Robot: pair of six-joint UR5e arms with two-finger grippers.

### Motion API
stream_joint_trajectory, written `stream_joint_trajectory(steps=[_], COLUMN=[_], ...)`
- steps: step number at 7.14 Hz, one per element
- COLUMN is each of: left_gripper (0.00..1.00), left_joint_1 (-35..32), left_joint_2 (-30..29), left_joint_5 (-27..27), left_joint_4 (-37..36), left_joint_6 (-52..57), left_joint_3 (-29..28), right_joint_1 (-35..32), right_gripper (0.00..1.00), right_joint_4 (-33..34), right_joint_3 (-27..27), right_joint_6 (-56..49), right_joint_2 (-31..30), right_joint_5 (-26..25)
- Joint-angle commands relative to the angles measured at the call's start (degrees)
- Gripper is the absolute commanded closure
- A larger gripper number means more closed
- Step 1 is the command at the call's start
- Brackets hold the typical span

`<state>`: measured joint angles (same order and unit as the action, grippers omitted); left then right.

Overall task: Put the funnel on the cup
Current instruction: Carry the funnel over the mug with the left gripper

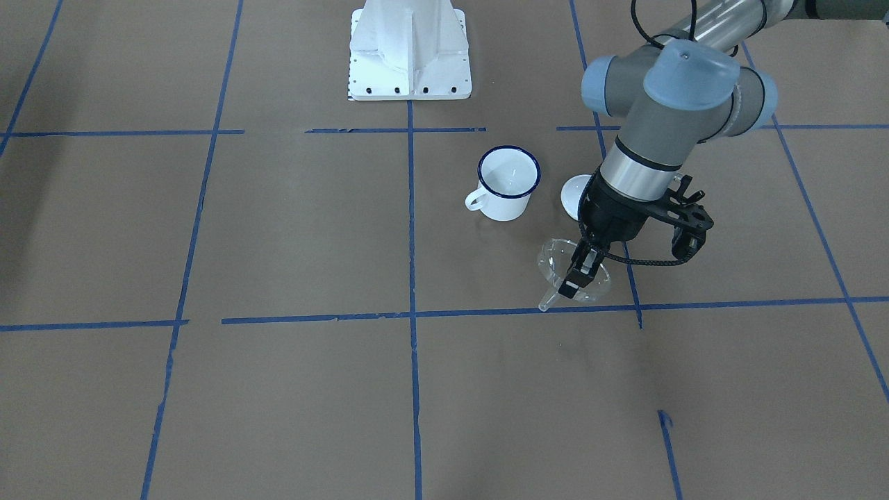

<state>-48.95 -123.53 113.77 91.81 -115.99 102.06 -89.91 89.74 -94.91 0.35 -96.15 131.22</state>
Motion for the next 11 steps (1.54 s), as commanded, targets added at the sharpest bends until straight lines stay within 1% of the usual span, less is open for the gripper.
stream_joint_trajectory(steps=[1, 3, 4, 5, 6, 7, 9, 10, 11], left_gripper=[1.0, 1.0, 1.0, 1.0, 1.0, 1.0, 1.0, 1.0, 1.0], left_joint_1=[0.78, 5.52, 6.84, 7.2, 7.55, 11.91, 12.92, 12.92, 12.92], left_joint_2=[-3.1, -6.54, -8.38, -9.36, -10.15, -9.9, -10.42, -10.94, -10.86], left_joint_5=[2.68, 2.86, 4.51, 5.58, 5.67, 5.07, 3.93, 1.31, 0.67], left_joint_4=[-16.18, -23.48, -29.61, -33.93, -34.67, -34.33, -32.84, -32.49, -31.18], left_joint_6=[1.81, 1.82, 1.29, 1.2, 1.11, 0.94, 1.55, 1.9, 2.25], left_joint_3=[5.33, 5.25, 5.34, 5.6, 5.08, 4.2, 2.27, 1.74, 0.52], right_joint_1=[0.0, 0.0, 0.0, 0.0, 0.0, 0.0, 0.0, 0.0, 0.0], right_gripper=[0.0, 0.0, 0.0, 0.0, 0.0, 0.0, 0.0, 0.0, 0.0], right_joint_4=[0.0, 0.0, 0.0, 0.0, 0.0, 0.0, 0.0, 0.0, 0.0], right_joint_3=[-0.01, -0.01, -0.01, -0.01, -0.01, -0.01, -0.01, -0.01, -0.01], right_joint_6=[0.0, 0.0, 0.0, 0.0, 0.0, 0.0, 0.0, 0.0, 0.0], right_joint_2=[0.0, 0.0, 0.0, 0.0, 0.0, 0.0, 0.0, 0.0, 0.0], right_joint_5=[0.0, 0.0, 0.0, 0.0, 0.0, 0.0, 0.0, 0.0, 0.0])
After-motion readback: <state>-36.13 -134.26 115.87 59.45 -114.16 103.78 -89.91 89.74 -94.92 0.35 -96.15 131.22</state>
